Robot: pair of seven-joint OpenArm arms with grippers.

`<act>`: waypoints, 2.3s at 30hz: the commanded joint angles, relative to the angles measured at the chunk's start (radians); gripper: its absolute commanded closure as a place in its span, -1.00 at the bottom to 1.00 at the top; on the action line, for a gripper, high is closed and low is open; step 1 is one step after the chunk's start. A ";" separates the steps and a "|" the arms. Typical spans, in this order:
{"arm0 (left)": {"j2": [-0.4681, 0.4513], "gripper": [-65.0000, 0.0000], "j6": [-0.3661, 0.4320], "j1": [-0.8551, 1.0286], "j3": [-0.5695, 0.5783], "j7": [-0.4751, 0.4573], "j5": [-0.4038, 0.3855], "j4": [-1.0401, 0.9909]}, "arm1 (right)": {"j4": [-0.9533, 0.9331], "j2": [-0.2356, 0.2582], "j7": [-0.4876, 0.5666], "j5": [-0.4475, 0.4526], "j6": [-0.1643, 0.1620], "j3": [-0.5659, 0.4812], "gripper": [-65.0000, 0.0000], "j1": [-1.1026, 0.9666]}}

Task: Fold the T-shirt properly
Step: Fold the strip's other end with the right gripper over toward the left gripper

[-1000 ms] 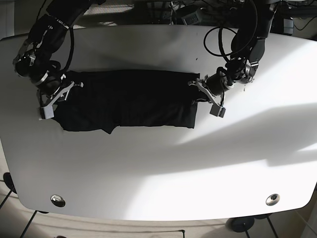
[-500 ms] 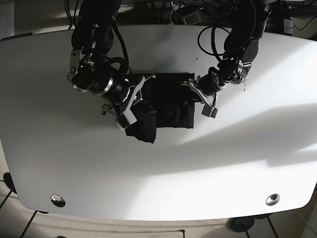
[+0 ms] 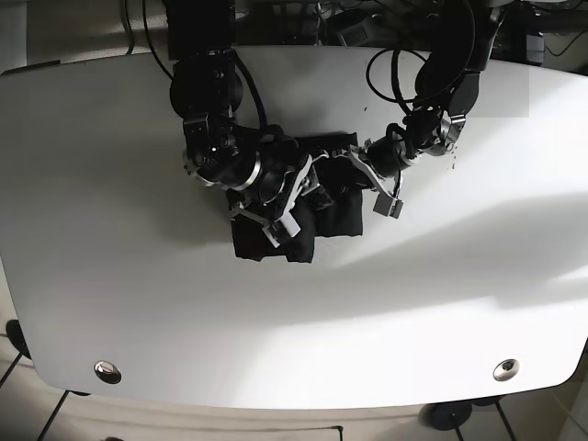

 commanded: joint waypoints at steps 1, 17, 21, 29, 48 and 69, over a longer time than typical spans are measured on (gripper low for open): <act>0.002 1.00 0.001 0.002 0.003 0.022 -0.020 0.005 | 0.013 -0.005 0.025 0.011 -0.069 -0.004 -0.57 0.024; -0.005 1.00 -0.004 0.064 -0.142 0.021 -0.014 0.163 | 0.217 0.128 -0.033 0.120 -0.138 -0.174 -0.68 0.035; -0.074 1.00 -0.004 0.119 -0.246 0.022 -0.012 0.252 | 0.186 0.138 -0.033 0.347 -0.136 0.033 -0.68 0.033; -0.208 1.00 -0.004 0.186 -0.470 0.024 -0.015 0.374 | 0.071 0.213 -0.009 0.484 -0.136 0.011 0.07 -0.038; -0.226 1.00 -0.004 0.189 -0.597 0.143 -0.011 0.417 | -0.045 0.222 0.163 0.482 -0.205 -0.461 0.02 0.025; 0.134 1.00 -0.003 0.150 -0.050 0.140 0.532 0.589 | -0.199 0.351 0.174 0.484 -0.225 0.005 0.63 0.191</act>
